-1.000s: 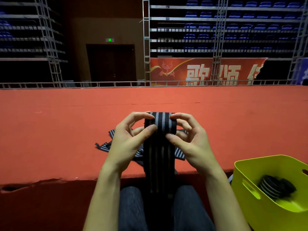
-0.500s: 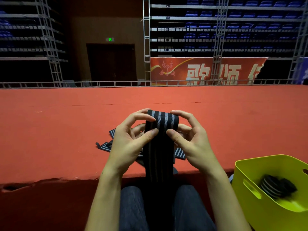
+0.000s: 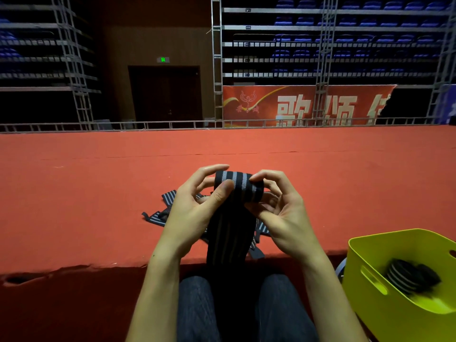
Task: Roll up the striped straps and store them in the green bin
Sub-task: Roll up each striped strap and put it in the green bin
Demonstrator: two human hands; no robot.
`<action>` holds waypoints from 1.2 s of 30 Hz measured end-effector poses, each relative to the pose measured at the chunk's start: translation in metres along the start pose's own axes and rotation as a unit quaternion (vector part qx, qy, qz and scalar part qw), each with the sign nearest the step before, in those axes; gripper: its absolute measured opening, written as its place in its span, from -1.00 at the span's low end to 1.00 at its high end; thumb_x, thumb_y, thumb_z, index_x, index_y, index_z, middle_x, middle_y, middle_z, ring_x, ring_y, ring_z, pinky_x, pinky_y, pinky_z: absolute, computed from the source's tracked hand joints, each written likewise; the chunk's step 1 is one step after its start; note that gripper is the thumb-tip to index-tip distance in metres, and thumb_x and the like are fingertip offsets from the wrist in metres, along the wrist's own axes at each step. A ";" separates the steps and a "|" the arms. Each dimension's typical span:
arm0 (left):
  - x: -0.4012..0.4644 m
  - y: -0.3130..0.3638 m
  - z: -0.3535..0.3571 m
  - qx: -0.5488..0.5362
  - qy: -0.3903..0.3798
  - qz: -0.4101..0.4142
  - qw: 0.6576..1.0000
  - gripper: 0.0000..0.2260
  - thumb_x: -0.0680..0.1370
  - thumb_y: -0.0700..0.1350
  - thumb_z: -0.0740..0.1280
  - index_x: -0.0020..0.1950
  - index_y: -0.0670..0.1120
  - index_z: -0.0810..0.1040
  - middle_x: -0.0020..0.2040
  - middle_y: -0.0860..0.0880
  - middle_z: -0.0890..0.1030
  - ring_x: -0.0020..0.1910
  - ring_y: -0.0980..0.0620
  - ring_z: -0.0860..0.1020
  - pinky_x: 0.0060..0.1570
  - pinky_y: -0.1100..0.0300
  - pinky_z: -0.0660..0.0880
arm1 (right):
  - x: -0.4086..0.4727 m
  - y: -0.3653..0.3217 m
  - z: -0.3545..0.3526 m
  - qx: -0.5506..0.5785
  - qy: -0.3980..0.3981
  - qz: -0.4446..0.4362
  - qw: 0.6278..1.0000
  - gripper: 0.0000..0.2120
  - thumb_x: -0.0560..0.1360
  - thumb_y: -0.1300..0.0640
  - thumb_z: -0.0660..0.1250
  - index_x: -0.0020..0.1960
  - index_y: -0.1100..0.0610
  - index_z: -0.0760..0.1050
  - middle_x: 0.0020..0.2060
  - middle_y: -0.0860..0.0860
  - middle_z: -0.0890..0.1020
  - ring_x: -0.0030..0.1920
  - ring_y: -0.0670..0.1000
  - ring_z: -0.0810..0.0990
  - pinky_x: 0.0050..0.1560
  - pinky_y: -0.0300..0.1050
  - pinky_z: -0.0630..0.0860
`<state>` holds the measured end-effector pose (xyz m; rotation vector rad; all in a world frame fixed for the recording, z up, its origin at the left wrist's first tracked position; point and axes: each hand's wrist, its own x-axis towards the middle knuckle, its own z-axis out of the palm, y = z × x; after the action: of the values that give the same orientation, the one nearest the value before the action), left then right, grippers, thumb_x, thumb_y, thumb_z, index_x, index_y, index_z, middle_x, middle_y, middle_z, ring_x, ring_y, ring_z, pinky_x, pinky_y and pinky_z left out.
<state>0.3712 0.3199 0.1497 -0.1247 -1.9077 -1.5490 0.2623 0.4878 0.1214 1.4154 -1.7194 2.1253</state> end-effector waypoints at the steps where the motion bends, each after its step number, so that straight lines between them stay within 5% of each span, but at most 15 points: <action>1: -0.001 0.001 0.001 -0.004 0.002 -0.001 1.000 -0.71 0.64 0.00 0.45 0.36 0.08 0.63 0.22 -0.02 0.73 0.00 -0.16 0.78 0.03 -0.30 0.71 | 0.000 0.000 0.001 0.002 0.000 -0.001 1.000 -0.46 0.54 0.57 0.38 0.23 -0.04 0.55 0.22 0.04 0.65 0.12 0.06 0.71 0.20 -0.02 0.63; 6: -0.002 0.000 0.005 -0.037 0.012 0.003 0.999 -0.75 0.65 -0.12 0.46 0.32 -0.03 0.62 0.22 -0.05 0.71 -0.05 -0.08 0.78 -0.12 -0.01 0.72 | -0.002 -0.002 0.003 0.002 0.000 -0.008 1.000 -0.50 0.55 0.56 0.37 0.23 -0.01 0.56 0.31 0.05 0.65 0.32 0.14 0.66 0.33 0.15 0.62; 10: -0.003 -0.001 0.003 -0.049 0.010 0.007 0.999 -0.74 0.65 -0.18 0.45 0.33 -0.07 0.60 0.20 -0.03 0.72 -0.17 0.08 0.73 -0.28 0.23 0.61 | -0.004 -0.011 -0.003 0.016 -0.031 0.043 0.998 -0.39 0.57 0.37 0.40 0.52 -0.06 0.44 0.41 0.05 0.63 0.28 0.10 0.70 0.22 0.03 0.66; 16: -0.001 -0.009 -0.003 -0.042 -0.031 0.023 0.998 -0.71 0.63 -0.28 0.46 0.33 -0.11 0.57 0.26 -0.01 0.70 0.16 -0.10 0.75 0.14 -0.03 0.70 | -0.003 -0.019 -0.006 0.002 0.000 0.093 0.996 -0.48 0.59 -0.02 0.49 0.51 -0.14 0.49 0.21 0.06 0.75 0.15 0.10 0.77 0.07 0.15 0.73; 24: 0.002 -0.016 -0.009 -0.061 -0.058 0.027 0.996 -0.73 0.52 -0.28 0.47 0.18 -0.07 0.61 0.45 0.00 0.62 0.34 -0.12 0.67 0.30 -0.11 0.61 | -0.002 -0.013 -0.007 0.034 0.009 0.064 0.997 -0.47 0.47 0.15 0.57 0.43 0.03 0.60 0.26 0.07 0.73 0.10 0.16 0.78 0.18 0.12 0.69; 30: 0.001 -0.008 -0.007 -0.073 -0.032 0.007 0.997 -0.68 0.60 -0.18 0.52 0.34 -0.04 0.61 0.34 -0.07 0.67 0.13 -0.11 0.75 0.09 0.00 0.66 | -0.003 -0.011 -0.005 0.006 0.009 0.030 0.999 -0.42 0.48 0.25 0.60 0.44 0.01 0.55 0.10 0.10 0.79 0.14 0.18 0.77 0.28 0.25 0.65; 36: 0.001 -0.002 -0.006 -0.060 -0.032 0.000 0.998 -0.66 0.64 -0.17 0.45 0.40 0.05 0.59 0.28 -0.08 0.71 0.04 -0.04 0.77 -0.06 0.11 0.66 | -0.001 -0.007 -0.006 -0.026 0.006 -0.002 1.000 -0.34 0.48 0.30 0.58 0.50 -0.06 0.51 0.33 0.16 0.65 0.24 0.15 0.72 0.28 0.22 0.64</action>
<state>0.3724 0.3138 0.1492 -0.2274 -1.8631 -1.6778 0.2637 0.4955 0.1260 1.3886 -1.7522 2.0675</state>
